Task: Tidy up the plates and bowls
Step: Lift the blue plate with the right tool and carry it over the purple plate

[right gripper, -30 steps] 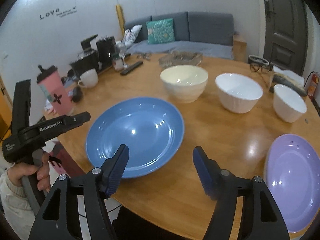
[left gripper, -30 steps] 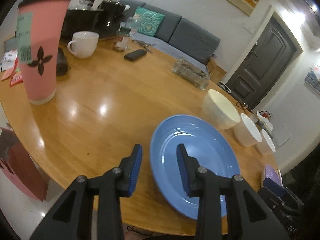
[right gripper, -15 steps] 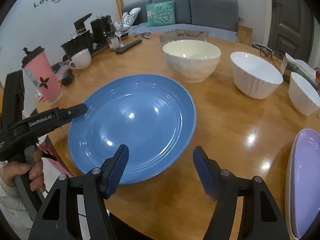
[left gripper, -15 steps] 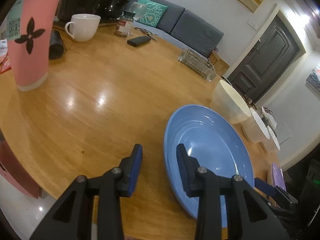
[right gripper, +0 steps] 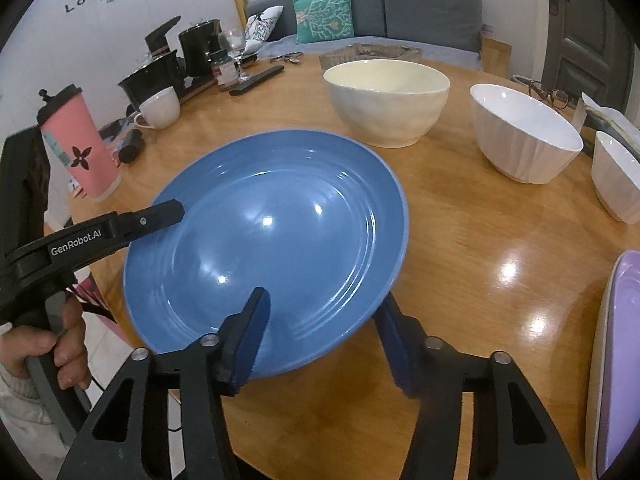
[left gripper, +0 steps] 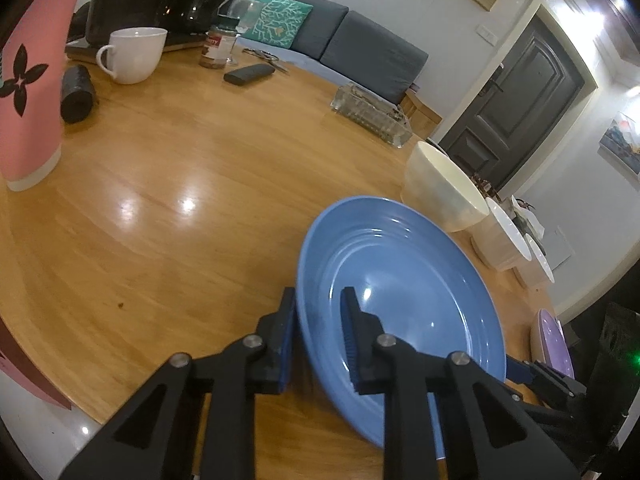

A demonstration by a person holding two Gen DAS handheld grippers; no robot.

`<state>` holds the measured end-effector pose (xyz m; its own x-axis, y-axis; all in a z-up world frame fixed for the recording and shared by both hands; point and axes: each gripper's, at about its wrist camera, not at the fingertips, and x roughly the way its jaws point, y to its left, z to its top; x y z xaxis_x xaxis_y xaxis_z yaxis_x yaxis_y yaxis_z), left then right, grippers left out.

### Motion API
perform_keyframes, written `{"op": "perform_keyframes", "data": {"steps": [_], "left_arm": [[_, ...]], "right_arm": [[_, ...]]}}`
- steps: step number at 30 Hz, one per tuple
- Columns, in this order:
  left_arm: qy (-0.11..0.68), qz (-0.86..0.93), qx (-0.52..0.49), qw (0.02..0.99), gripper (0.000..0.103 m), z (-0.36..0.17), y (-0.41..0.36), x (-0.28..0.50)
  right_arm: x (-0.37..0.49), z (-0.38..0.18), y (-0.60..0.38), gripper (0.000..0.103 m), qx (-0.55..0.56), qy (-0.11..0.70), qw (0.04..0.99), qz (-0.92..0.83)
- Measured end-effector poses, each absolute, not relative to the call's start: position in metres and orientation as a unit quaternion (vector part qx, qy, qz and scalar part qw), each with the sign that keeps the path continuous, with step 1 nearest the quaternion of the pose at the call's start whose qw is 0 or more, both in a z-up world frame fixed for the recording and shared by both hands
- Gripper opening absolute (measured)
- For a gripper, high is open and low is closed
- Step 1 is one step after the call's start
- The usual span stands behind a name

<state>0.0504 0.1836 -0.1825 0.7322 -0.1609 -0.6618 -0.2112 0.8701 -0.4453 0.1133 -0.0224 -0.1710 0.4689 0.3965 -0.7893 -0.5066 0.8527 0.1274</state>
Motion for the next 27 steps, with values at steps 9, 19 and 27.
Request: {"op": "perform_keyframes", "data": {"steps": [9,19,27], "left_arm": [[0.379,-0.004,-0.230,0.896,0.019,-0.180,0.175,0.050],[0.385,-0.006,-0.204,0.900,0.021,-0.179,0.176,0.055],[0.376,-0.012,-0.210,0.902,0.021,-0.182,0.177,0.060]], "right_arm": [[0.113,-0.170,-0.026,0.044,-0.070,0.444,0.856,0.255],[0.111,-0.167,-0.045,0.044,-0.067,0.442,0.863,0.234],[0.117,-0.170,-0.048,0.044,-0.058,0.440,0.863,0.240]]}}
